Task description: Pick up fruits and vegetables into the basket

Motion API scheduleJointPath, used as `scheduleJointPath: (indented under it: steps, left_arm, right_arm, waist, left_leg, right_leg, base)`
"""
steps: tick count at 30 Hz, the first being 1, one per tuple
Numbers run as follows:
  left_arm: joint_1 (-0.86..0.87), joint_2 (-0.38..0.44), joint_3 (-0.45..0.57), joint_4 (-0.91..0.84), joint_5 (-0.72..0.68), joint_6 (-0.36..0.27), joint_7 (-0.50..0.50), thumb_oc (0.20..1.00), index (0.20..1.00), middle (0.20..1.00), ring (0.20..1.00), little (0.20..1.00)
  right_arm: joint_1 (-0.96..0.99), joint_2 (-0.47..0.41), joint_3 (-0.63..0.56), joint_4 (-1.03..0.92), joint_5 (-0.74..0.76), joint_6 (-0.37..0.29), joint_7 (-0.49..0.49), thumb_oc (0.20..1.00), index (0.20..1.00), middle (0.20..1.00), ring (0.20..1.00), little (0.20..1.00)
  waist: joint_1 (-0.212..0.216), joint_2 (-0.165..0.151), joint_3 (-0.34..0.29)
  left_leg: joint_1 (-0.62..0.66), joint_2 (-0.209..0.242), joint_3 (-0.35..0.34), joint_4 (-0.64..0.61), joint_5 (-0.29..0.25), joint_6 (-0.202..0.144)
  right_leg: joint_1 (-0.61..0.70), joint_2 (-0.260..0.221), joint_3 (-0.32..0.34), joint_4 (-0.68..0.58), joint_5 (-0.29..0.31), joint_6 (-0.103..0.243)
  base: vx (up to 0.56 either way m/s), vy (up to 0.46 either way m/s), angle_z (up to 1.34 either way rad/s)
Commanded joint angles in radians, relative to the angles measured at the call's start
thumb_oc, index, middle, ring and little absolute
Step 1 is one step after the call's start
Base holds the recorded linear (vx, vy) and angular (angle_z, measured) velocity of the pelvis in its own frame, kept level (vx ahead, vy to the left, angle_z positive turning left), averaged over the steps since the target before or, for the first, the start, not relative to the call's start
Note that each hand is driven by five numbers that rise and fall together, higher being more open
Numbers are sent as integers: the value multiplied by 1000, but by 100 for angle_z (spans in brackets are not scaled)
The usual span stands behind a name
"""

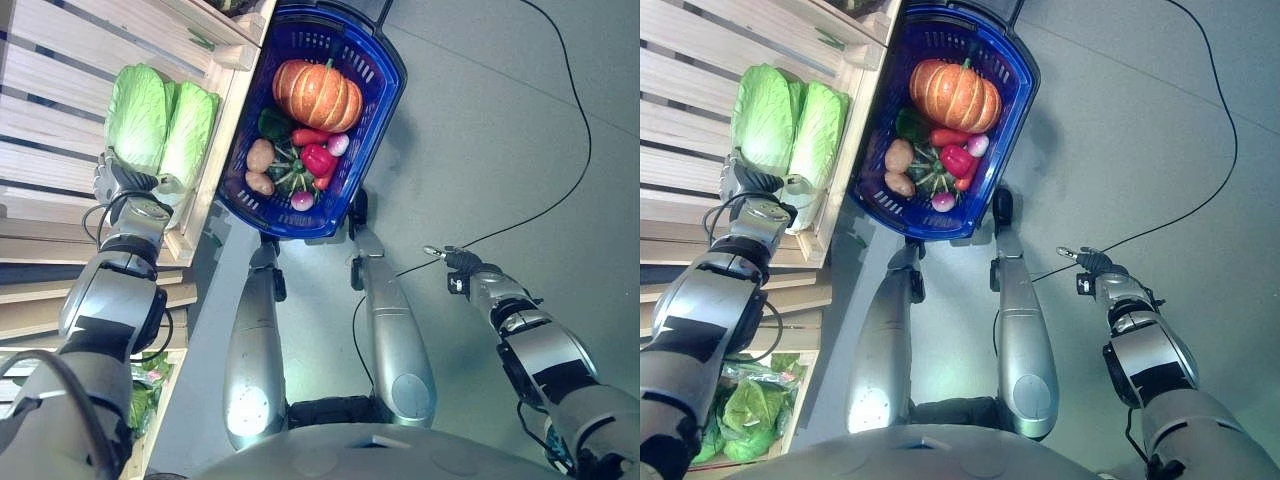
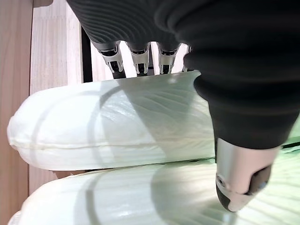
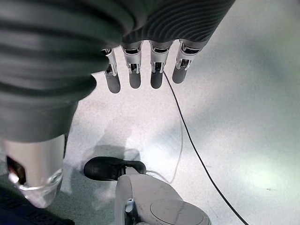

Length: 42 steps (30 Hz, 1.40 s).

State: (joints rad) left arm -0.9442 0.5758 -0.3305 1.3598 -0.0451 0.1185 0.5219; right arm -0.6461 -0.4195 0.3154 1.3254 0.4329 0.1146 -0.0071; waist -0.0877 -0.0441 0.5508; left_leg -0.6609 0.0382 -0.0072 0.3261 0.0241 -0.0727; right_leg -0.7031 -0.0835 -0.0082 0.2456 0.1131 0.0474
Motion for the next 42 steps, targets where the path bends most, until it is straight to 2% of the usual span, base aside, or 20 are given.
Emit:
scheduleJointPath:
  steps: [1, 7, 8, 9, 10, 11, 12, 17, 28, 32, 34, 35, 42]
  left_arm:
    - [52, 26, 2, 83, -16, 64, 1, 1000, 1000, 1000, 1000, 1000]
    - [46, 24, -8, 90, 13, 100, -15, 1000, 1000, 1000, 1000, 1000]
    - [46, 23, -10, 89, 15, 103, -15, 931, 931, 931, 931, 931]
    - [46, 21, -13, 88, 15, 106, -20, 693, 693, 693, 693, 693]
    - [46, 20, -15, 88, 16, 108, -26, 533, 533, 533, 533, 533]
    - [46, 19, -17, 88, 19, 105, -32, 231, 231, 231, 231, 231]
    - [46, 17, -20, 88, 21, 104, -41, 200, 200, 200, 200, 200]
    - [45, 15, -35, 82, 18, 96, -70, 200, 200, 200, 200, 200]
    - [47, 18, -32, 75, -19, 52, -66, 200, 200, 200, 200, 200]
    - [51, 17, -21, 68, -76, 12, -67, 200, 200, 200, 200, 200]
    - [58, 15, -11, 62, -113, -29, -58, 200, 200, 200, 200, 200]
    - [61, 14, 2, 52, -149, -71, -47, 200, 200, 200, 200, 200]
    - [87, 19, 87, -45, -308, -292, 13, 200, 200, 200, 200, 200]
  right_arm:
    - [57, -37, 25, -10, 27, 29, -7, 1000, 1000, 1000, 1000, 1000]
    - [48, -37, 30, -8, 31, 27, -3, 1000, 1000, 1000, 1000, 1000]
    - [47, -38, 31, -9, 32, 28, -3, 1000, 1000, 1000, 1000, 1000]
    - [46, -37, 32, -9, 33, 29, -5, 1000, 1000, 1000, 1000, 1000]
    - [44, -38, 33, -9, 35, 29, -5, 1000, 1000, 1000, 1000, 1000]
    - [43, -38, 34, -9, 35, 29, -6, 1000, 1000, 1000, 1000, 1000]
    - [41, -38, 35, -8, 36, 29, -7, 1000, 1000, 1000, 1000, 1000]
    - [37, -43, 34, -11, 37, 31, -6, 1000, 1000, 1000, 1000, 1000]
    - [33, -47, 34, -6, 40, 23, -3, 1000, 1000, 1000, 1000, 1000]
    - [34, -44, 34, -4, 45, 19, -5, 1000, 1000, 1000, 1000, 1000]
    - [36, -44, 34, -6, 51, 18, -6, 1000, 1000, 1000, 1000, 1000]
    - [33, -44, 31, -6, 55, 17, -7, 1000, 1000, 1000, 1000, 1000]
    - [32, -46, 1, -27, 109, -54, -31, 1000, 1000, 1000, 1000, 1000]
  waist:
    - [13, -13, -31]
    - [15, -17, -31]
    - [15, -18, -31]
    - [15, -18, -31]
    - [15, -18, -31]
    - [15, -18, -31]
    - [15, -19, -31]
    - [14, -17, -31]
    - [15, -9, -31]
    - [17, -5, -31]
    - [18, -2, -31]
    - [19, 0, -31]
    - [29, 6, -31]
  left_leg:
    - [-46, -32, 18, 16, -11, 8]
    - [-54, -30, 17, 10, -6, 5]
    - [-53, -30, 17, 9, -6, 5]
    - [-51, -30, 16, 6, -5, 5]
    - [-51, -30, 17, 3, -4, 5]
    - [-51, -30, 17, 1, -3, 4]
    - [-51, -30, 17, -2, -1, 4]
    - [-50, -30, 19, -12, 4, 2]
    - [-46, -33, 18, -27, 12, 1]
    - [-42, -36, 16, -32, 15, 2]
    - [-38, -37, 14, -37, 16, 2]
    - [-33, -37, 14, -41, 16, 2]
    - [-17, -41, 11, -45, 11, 1]
  right_leg:
    - [1, 55, -32, 116, -137, -6]
    - [-6, 57, -35, 111, -134, -5]
    - [-5, 57, -35, 110, -133, -5]
    - [-4, 57, -35, 107, -132, -5]
    - [-3, 57, -36, 104, -130, -5]
    - [-4, 58, -36, 103, -130, -5]
    - [-3, 59, -37, 101, -129, -5]
    - [-2, 59, -38, 92, -126, -4]
    - [2, 59, -41, 80, -122, -4]
    - [6, 58, -41, 76, -121, -4]
    - [9, 58, -41, 75, -122, -3]
    - [13, 59, -41, 74, -123, -3]
    - [30, 51, -47, 63, -122, 1]
  base:
    - [0, 0, 0]
    - [0, 0, 0]
    - [0, 0, 0]
    - [0, 0, 0]
    - [0, 0, 0]
    - [0, 0, 0]
    - [0, 0, 0]
    - [0, 0, 0]
    - [0, 0, 0]
    - [0, 0, 0]
    - [0, 0, 0]
    - [0, 0, 0]
    - [-2, -28, 0]
